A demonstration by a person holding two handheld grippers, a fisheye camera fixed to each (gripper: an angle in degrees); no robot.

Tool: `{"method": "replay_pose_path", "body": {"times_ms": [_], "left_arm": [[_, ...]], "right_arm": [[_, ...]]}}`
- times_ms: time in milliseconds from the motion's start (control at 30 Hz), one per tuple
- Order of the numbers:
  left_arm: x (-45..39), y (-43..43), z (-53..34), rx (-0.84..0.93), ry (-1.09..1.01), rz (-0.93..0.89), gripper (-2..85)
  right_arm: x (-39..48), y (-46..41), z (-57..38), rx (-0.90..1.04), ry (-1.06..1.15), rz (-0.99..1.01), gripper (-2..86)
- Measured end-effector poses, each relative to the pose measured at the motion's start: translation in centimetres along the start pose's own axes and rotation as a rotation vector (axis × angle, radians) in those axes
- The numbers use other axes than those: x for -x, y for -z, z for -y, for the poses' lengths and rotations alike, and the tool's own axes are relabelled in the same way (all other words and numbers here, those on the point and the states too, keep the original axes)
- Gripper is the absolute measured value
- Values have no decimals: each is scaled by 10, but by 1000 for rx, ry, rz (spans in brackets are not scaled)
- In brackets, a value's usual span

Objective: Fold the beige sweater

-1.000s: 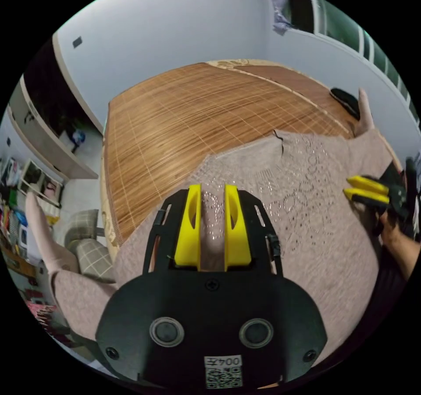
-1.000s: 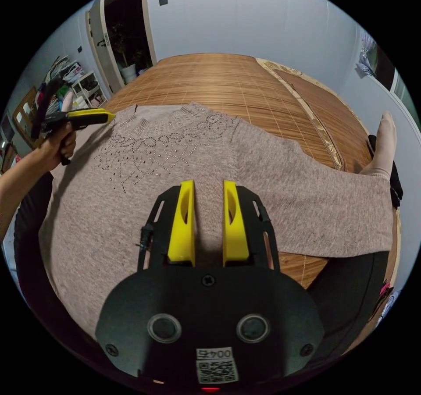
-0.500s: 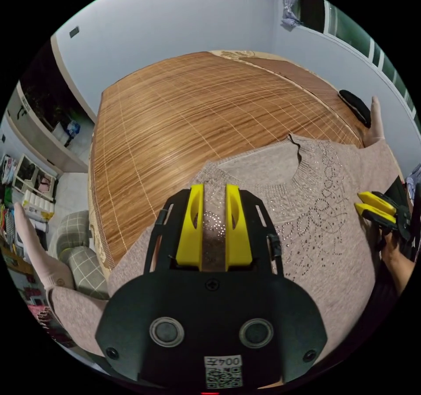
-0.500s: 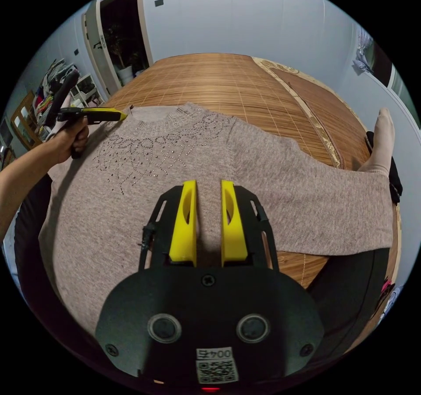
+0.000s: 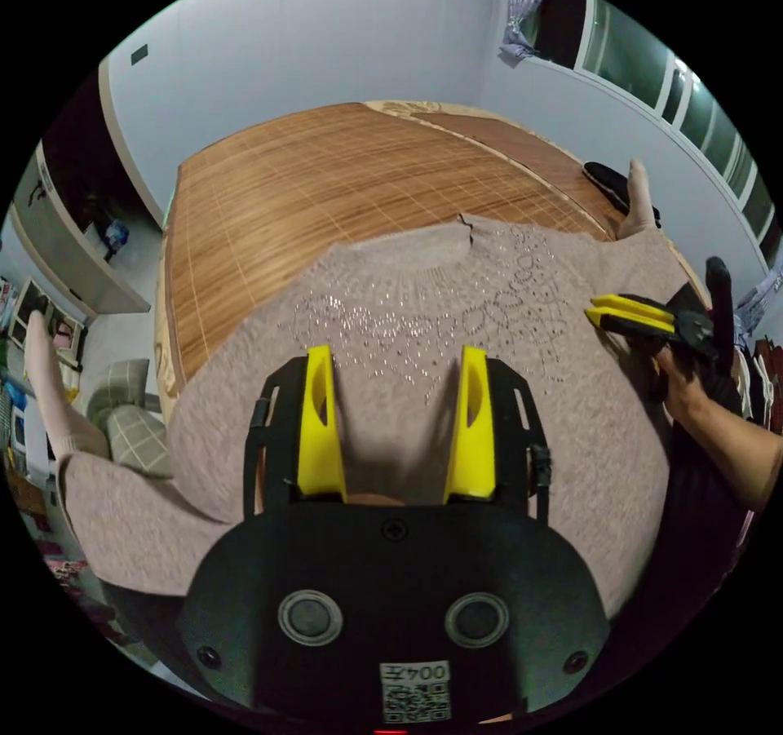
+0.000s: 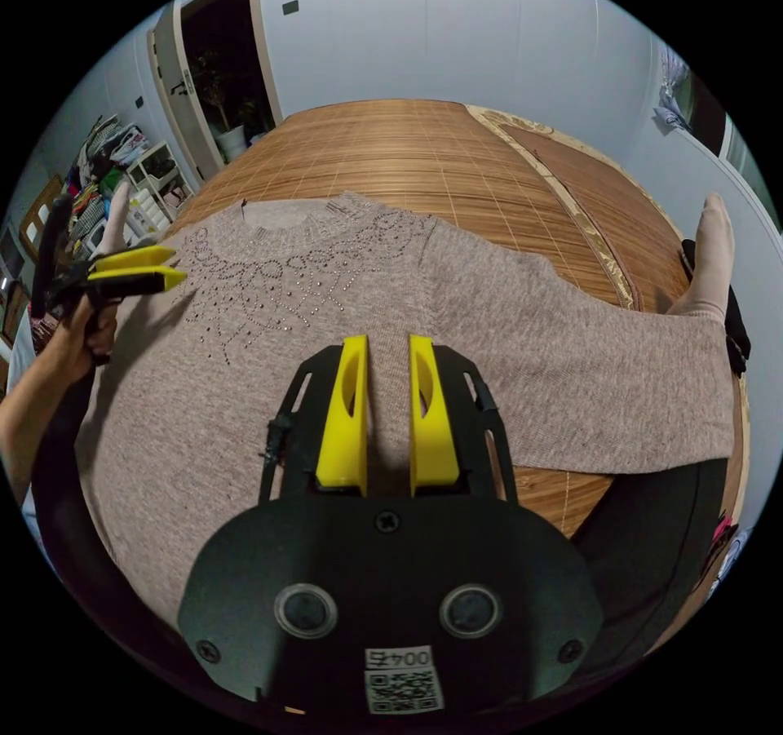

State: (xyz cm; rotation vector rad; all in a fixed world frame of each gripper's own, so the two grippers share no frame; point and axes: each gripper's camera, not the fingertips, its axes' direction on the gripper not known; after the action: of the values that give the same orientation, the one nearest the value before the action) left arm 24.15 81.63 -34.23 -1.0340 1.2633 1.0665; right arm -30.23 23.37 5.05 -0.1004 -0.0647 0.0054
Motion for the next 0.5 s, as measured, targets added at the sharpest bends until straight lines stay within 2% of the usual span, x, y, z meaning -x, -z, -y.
{"method": "replay_pose_path", "body": {"times_ms": [267,500], "left_arm": [[-24,-4,-21,-3,-55,106,195],[-29,-2,-25,3,-74,75,183]], "right_arm": [[-8,-3,11,-2,5,2,86],[-15,-3,19,-3,4,7,86]]}}
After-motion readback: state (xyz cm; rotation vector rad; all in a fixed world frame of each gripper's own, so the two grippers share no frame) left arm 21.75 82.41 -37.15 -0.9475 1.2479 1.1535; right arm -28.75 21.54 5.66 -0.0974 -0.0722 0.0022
